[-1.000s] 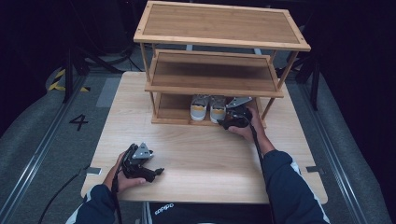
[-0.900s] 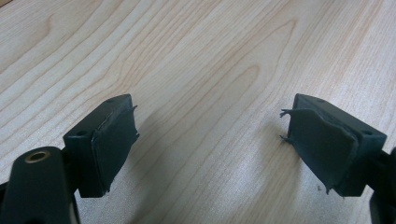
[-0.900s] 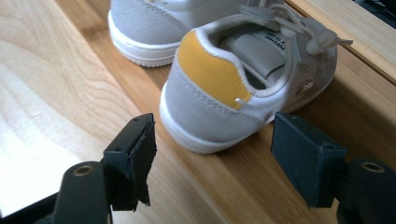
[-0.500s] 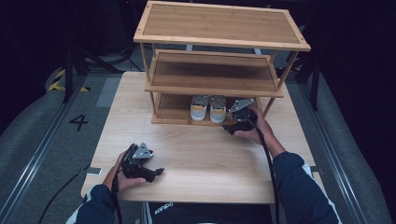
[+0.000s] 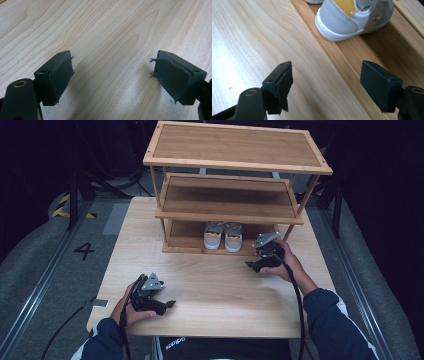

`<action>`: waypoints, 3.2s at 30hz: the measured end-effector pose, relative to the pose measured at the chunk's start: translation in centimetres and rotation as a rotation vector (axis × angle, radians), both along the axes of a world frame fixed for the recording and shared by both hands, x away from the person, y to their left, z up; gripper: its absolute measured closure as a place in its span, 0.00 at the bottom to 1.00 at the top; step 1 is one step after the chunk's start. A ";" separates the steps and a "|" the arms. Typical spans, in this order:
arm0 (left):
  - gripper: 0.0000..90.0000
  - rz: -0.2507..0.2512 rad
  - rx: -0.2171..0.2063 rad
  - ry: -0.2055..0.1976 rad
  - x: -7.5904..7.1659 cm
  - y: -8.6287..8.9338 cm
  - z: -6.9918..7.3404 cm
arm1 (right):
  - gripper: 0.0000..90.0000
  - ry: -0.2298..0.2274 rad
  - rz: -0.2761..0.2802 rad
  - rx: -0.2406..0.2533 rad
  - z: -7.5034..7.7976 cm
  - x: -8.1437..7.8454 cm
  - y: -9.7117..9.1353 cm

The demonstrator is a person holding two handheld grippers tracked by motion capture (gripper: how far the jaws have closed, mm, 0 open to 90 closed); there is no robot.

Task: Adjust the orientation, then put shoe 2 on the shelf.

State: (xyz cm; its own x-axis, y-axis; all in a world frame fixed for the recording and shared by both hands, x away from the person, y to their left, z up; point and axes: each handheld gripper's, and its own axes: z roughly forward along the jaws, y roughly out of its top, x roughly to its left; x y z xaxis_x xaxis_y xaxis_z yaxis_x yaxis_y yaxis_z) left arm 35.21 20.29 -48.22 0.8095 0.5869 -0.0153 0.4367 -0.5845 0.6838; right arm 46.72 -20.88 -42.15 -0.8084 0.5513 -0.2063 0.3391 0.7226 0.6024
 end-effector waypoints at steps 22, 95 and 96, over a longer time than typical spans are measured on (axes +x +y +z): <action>0.17 0.001 0.000 0.000 0.0 0.0 0.0 | 0.29 -0.029 -0.002 -0.025 -0.8 -4.4 -3.7; 0.17 0.015 0.004 -0.001 -0.1 -0.1 0.0 | 0.22 0.032 -0.289 0.275 -6.6 -12.0 -19.3; 0.17 0.015 0.004 -0.001 -0.1 -0.1 0.0 | 0.22 0.033 -0.289 0.276 -6.6 -12.0 -19.3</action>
